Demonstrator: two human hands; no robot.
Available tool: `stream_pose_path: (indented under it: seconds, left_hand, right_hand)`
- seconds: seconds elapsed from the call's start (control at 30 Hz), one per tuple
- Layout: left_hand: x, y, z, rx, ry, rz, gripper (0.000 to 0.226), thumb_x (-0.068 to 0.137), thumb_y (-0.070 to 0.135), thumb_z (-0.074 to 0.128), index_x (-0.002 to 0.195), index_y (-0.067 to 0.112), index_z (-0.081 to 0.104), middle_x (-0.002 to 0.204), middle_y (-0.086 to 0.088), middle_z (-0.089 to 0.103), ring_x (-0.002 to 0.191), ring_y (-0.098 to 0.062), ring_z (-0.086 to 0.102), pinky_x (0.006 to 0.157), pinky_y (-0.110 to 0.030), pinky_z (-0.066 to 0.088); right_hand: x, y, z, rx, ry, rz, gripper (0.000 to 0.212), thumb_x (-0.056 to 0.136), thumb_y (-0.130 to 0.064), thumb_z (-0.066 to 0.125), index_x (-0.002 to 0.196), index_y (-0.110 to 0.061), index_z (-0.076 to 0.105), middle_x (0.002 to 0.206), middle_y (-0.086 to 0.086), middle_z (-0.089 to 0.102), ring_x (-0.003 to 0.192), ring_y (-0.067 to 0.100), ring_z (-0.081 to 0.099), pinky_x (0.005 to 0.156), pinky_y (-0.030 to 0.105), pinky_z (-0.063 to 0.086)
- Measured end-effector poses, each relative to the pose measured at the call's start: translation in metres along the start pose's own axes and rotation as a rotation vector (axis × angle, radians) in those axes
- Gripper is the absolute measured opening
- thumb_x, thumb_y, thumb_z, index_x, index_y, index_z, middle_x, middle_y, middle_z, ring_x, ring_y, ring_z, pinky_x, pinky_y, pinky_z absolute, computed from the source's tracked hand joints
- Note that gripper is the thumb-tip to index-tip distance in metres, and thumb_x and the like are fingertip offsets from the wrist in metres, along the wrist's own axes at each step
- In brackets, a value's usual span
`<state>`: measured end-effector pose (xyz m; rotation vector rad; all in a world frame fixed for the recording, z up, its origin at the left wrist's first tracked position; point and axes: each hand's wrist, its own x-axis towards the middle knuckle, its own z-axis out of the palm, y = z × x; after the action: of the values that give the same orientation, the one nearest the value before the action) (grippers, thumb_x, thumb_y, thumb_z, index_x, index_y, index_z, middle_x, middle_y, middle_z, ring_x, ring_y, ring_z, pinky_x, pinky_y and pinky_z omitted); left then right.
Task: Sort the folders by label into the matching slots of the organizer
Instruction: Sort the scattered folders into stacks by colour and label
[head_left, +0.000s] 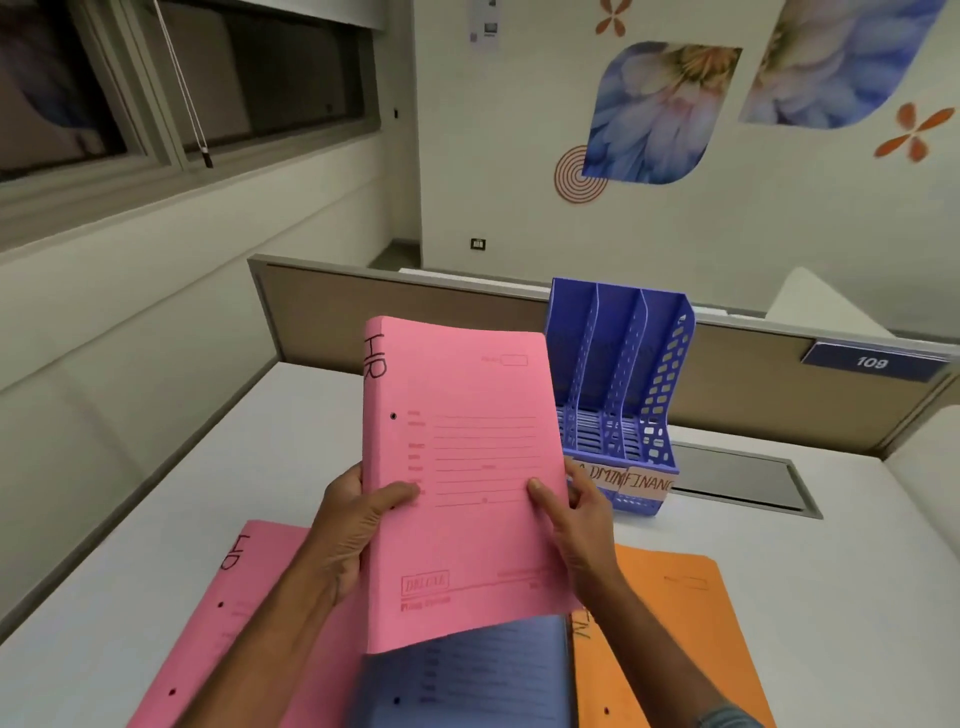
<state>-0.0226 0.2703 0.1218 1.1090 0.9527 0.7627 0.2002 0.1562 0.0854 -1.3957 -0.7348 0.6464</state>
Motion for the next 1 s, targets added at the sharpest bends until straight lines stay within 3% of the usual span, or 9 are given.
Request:
stream_pose_path:
  seconds: [0.13, 0.2, 0.33, 0.4, 0.5, 0.63, 0.8, 0.93, 1.0]
  left_hand:
    - [0.012, 0.004, 0.041, -0.005, 0.064, 0.033, 0.041, 0.072, 0.001, 0.077, 0.109, 0.018, 0.068, 0.096, -0.004, 0.079, 0.089, -0.032, 0.074, 0.067, -0.041, 0.062]
    - [0.018, 0.006, 0.057, -0.008, 0.081, 0.077, 0.04, 0.074, 0.002, 0.076, 0.108, 0.02, 0.067, 0.097, -0.003, 0.078, 0.087, -0.03, 0.074, 0.068, -0.044, 0.062]
    - [0.034, 0.017, 0.089, -0.037, 0.169, 0.2, 0.034, 0.078, 0.005, 0.076, 0.103, 0.026, 0.067, 0.094, 0.004, 0.078, 0.083, -0.023, 0.075, 0.063, -0.037, 0.062]
    - [0.044, 0.025, 0.106, -0.06, 0.23, 0.261, 0.033, 0.078, 0.005, 0.076, 0.1, 0.029, 0.067, 0.092, 0.008, 0.077, 0.081, -0.018, 0.075, 0.06, -0.032, 0.061]
    - [0.059, 0.034, 0.137, -0.06, 0.283, 0.335, 0.031, 0.08, 0.008, 0.076, 0.095, 0.033, 0.064, 0.089, 0.012, 0.075, 0.081, -0.012, 0.074, 0.058, -0.024, 0.059]
    - [0.077, 0.036, 0.176, -0.04, 0.369, 0.371, 0.027, 0.083, 0.012, 0.075, 0.096, 0.028, 0.059, 0.102, 0.004, 0.073, 0.089, -0.018, 0.072, 0.075, -0.041, 0.063]
    - [0.097, 0.033, 0.213, -0.031, 0.522, 0.401, 0.036, 0.087, 0.016, 0.072, 0.12, 0.02, 0.057, 0.118, -0.003, 0.068, 0.099, -0.027, 0.069, 0.088, -0.048, 0.059]
    - [0.116, 0.028, 0.232, -0.019, 0.588, 0.4, 0.041, 0.086, 0.016, 0.072, 0.124, 0.018, 0.057, 0.122, -0.006, 0.067, 0.102, -0.03, 0.068, 0.09, -0.051, 0.057]
    - [0.125, 0.026, 0.24, -0.016, 0.59, 0.405, 0.041, 0.086, 0.016, 0.072, 0.124, 0.018, 0.058, 0.121, -0.005, 0.068, 0.101, -0.03, 0.068, 0.09, -0.051, 0.058]
  right_hand:
    - [0.034, -0.006, -0.027, -0.106, 0.023, -0.045, 0.034, 0.085, -0.028, 0.074, 0.115, -0.041, 0.063, 0.103, -0.013, 0.074, 0.09, 0.006, 0.071, 0.071, 0.019, 0.056]
    - [0.051, -0.009, -0.036, -0.175, 0.039, -0.038, 0.04, 0.084, -0.035, 0.074, 0.12, -0.041, 0.058, 0.1, -0.01, 0.073, 0.089, 0.004, 0.069, 0.075, 0.025, 0.056]
    - [0.071, -0.015, -0.049, -0.402, 0.233, -0.05, 0.066, 0.083, -0.048, 0.071, 0.14, -0.025, 0.045, 0.121, -0.002, 0.062, 0.107, 0.012, 0.059, 0.09, 0.037, 0.053]
    - [0.067, -0.015, -0.052, -0.403, 0.285, -0.105, 0.069, 0.082, -0.053, 0.069, 0.14, -0.026, 0.044, 0.128, -0.005, 0.058, 0.114, 0.012, 0.056, 0.09, 0.037, 0.054]
    - [0.052, -0.011, -0.051, -0.438, 0.134, -0.21, 0.068, 0.078, -0.069, 0.063, 0.137, -0.044, 0.038, 0.129, -0.031, 0.049, 0.113, -0.002, 0.052, 0.083, 0.021, 0.053]
    - [0.046, -0.004, -0.044, -0.515, -0.062, -0.215, 0.082, 0.07, -0.079, 0.062, 0.14, -0.053, 0.027, 0.129, -0.038, 0.042, 0.112, -0.009, 0.048, 0.084, 0.021, 0.051]
    - [0.065, -0.004, -0.031, -0.488, -0.151, -0.221, 0.071, 0.074, -0.069, 0.067, 0.132, -0.059, 0.027, 0.128, -0.044, 0.039, 0.116, -0.01, 0.047, 0.089, 0.02, 0.051]
    - [0.09, 0.009, -0.028, -0.513, -0.114, -0.148, 0.069, 0.082, -0.058, 0.066, 0.14, -0.047, 0.03, 0.14, -0.023, 0.044, 0.118, 0.006, 0.054, 0.096, 0.032, 0.055]
    - [0.105, 0.016, -0.031, -0.504, -0.1, -0.14, 0.065, 0.085, -0.05, 0.067, 0.141, -0.041, 0.034, 0.139, -0.016, 0.049, 0.116, 0.007, 0.056, 0.096, 0.032, 0.055]
